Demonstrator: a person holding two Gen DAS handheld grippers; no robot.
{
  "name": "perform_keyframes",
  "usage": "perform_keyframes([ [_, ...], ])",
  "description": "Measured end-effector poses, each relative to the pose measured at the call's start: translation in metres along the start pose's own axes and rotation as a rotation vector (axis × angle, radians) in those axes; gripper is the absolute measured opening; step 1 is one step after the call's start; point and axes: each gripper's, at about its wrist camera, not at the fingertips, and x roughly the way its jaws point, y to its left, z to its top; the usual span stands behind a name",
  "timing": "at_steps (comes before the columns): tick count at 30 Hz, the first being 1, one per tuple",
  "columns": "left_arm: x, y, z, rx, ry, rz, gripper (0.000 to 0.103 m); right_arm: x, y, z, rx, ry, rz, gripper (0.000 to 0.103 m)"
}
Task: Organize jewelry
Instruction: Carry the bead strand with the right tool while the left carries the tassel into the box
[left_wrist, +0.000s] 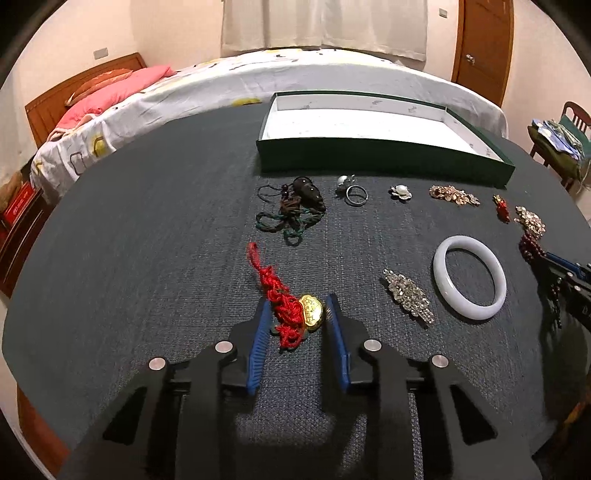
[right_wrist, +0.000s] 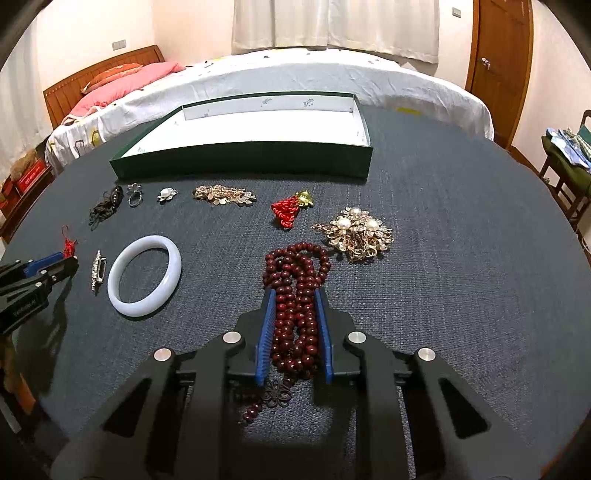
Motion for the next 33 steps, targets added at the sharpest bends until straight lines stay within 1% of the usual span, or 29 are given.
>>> perform_keyframes([
  [6, -0.001, 0.001, 0.0, -0.004, -0.007, -0.004, 0.028, -0.002, 0.0, 0.001, 0.007, -0.007, 0.014, 0.021],
  [15, -0.007, -0.001, 0.003, -0.003, -0.04, 0.002, 0.024, -0.011, 0.001, 0.005, 0.003, -0.046, 0.024, 0.021],
  [16, -0.008, 0.0, 0.003, -0.007, -0.045, -0.014, 0.022, -0.012, 0.001, 0.006, 0.003, -0.047, 0.025, 0.021],
  [17, -0.009, 0.002, 0.003, -0.021, -0.053, -0.047, 0.019, -0.012, 0.001, 0.006, 0.004, -0.048, 0.027, 0.021],
  [19, -0.011, 0.006, 0.003, -0.05, -0.066, -0.087, 0.019, -0.013, 0.002, 0.007, 0.003, -0.051, 0.027, 0.021],
  [27, -0.008, 0.007, 0.004, -0.063, -0.051, -0.065, 0.019, -0.015, 0.003, 0.007, 0.001, -0.058, 0.029, 0.021],
  [33, -0.016, 0.008, 0.013, -0.06, -0.063, -0.053, 0.019, -0.021, 0.002, 0.015, 0.007, -0.082, 0.037, 0.021],
])
